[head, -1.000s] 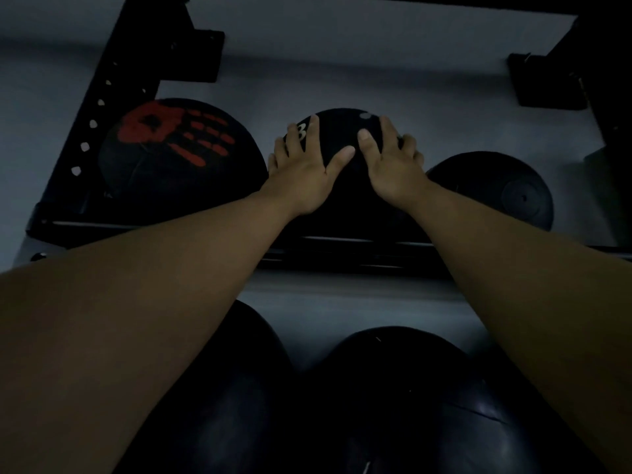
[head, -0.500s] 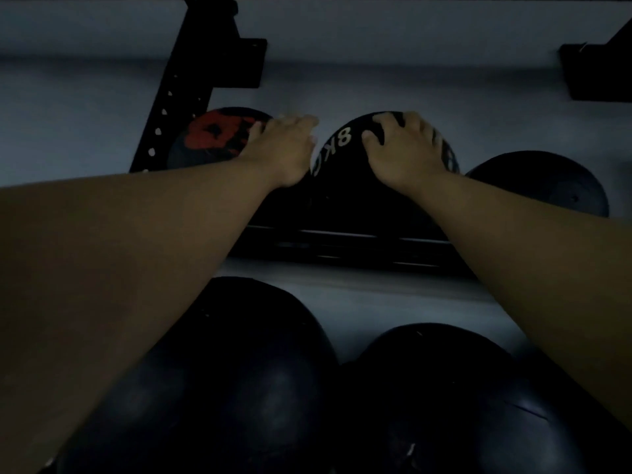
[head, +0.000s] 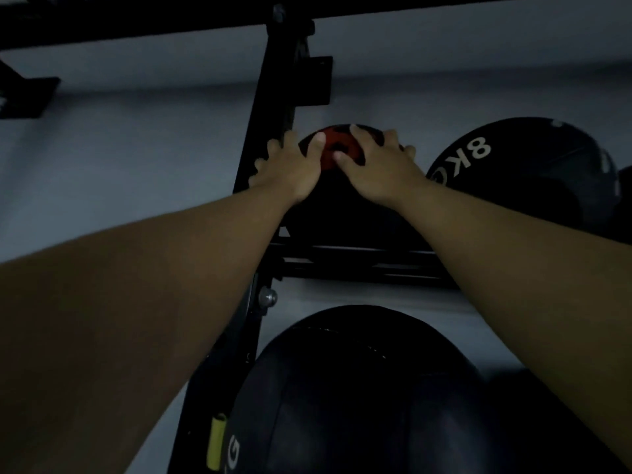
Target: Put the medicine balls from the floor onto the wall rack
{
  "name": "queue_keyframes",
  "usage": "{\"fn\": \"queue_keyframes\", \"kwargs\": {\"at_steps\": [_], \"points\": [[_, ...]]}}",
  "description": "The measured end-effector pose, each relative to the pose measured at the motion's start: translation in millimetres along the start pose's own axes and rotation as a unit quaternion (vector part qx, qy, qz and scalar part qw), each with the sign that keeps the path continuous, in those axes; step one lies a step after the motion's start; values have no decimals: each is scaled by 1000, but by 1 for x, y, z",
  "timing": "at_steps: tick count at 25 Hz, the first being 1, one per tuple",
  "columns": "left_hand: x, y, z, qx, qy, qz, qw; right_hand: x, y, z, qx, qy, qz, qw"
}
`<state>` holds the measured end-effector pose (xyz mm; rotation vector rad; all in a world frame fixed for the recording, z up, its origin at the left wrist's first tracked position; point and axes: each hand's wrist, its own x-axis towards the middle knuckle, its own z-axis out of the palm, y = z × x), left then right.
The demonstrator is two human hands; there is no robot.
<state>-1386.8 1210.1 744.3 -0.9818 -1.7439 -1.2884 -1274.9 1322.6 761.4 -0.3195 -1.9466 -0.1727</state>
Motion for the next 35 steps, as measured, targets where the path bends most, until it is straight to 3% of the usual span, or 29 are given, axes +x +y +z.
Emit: {"fn": "queue_keyframes", "kwargs": {"at_steps": [4,10,16,21,23,29,35], "points": [[-5,-2,32,-96,-4,6,995,4,15,13,-11,-1,-7,1000],[0,-8,30,-48,-8,57,997,9,20,16,1,-6,3,1000],[12,-6,17,-24,-93,61,994,-3,-7,12,55,-52,133,988],[-5,5,1,10,-140,24,990,-21,0,-29,71,-144,100,982],[-19,10,-8,73,-159,19,984,-39,11,-44,52,-160,78,983],[-77,56,-36,166,-190,50,966,-110,23,-104,76,-139,35,987],[-159,126,-66,231,-182,79,953,-177,44,-178,21,-88,63,994]]}}
